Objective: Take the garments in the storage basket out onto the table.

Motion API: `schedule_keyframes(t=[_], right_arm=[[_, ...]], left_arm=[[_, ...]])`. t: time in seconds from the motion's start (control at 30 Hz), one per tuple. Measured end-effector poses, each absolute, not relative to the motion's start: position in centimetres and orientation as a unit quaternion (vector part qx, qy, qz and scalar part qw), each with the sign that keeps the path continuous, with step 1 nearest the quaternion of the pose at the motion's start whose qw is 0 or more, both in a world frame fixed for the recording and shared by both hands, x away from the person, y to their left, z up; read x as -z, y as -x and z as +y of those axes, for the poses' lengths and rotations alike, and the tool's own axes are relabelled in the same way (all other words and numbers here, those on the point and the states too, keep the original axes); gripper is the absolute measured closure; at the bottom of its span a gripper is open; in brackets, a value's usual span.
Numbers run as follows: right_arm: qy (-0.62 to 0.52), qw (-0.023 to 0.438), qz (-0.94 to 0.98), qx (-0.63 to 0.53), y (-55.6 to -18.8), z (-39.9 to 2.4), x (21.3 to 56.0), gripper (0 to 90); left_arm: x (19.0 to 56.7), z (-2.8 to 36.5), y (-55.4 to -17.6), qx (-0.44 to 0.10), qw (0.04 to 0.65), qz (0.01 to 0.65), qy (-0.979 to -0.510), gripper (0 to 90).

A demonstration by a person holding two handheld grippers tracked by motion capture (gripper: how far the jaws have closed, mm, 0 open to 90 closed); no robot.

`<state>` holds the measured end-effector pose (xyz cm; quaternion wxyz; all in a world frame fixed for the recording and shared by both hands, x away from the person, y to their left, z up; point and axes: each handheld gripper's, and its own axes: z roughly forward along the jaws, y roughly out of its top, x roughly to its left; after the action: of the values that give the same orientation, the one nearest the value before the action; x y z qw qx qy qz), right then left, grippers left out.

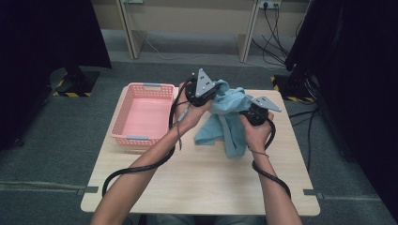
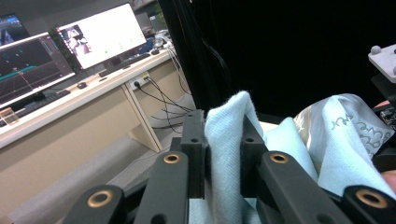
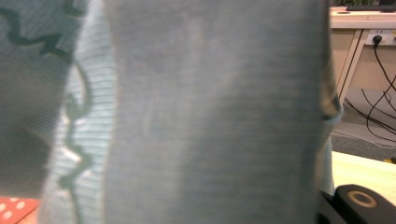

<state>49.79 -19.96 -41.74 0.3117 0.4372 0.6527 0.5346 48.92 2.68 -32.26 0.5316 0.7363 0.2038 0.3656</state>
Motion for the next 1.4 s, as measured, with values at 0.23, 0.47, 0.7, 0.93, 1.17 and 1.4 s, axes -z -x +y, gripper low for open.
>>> schedule_keyframes(t=[0.23,0.47,0.7,0.93,1.17,1.4], right_arm=[[-0.44,0.305,0.663,-0.523,-49.9,-19.7,42.9,84.9],[-0.445,0.3,0.671,-0.512,-50.2,-19.5,44.0,84.4],[-0.451,0.294,0.676,-0.504,-50.3,-19.4,45.0,83.9],[-0.453,0.282,0.693,-0.484,-50.7,-19.0,46.3,82.8],[-0.456,0.268,0.709,-0.467,-50.7,-19.0,47.1,71.0],[-0.463,0.257,0.712,-0.461,-50.3,-19.3,47.6,57.6]], left_arm=[[34.3,1.4,-49.1,-0.35,0.523,0.206,-0.75,77.5],[36.4,0.9,-49.5,-0.337,0.509,0.212,-0.763,77.4],[39.4,0.0,-49.7,-0.32,0.491,0.218,-0.78,76.5],[41.0,-0.8,-49.8,-0.317,0.475,0.217,-0.792,76.5],[42.6,-1.5,-50.6,-0.317,0.454,0.224,-0.802,76.5],[43.5,-1.4,-51.2,-0.326,0.435,0.229,-0.807,76.5]])
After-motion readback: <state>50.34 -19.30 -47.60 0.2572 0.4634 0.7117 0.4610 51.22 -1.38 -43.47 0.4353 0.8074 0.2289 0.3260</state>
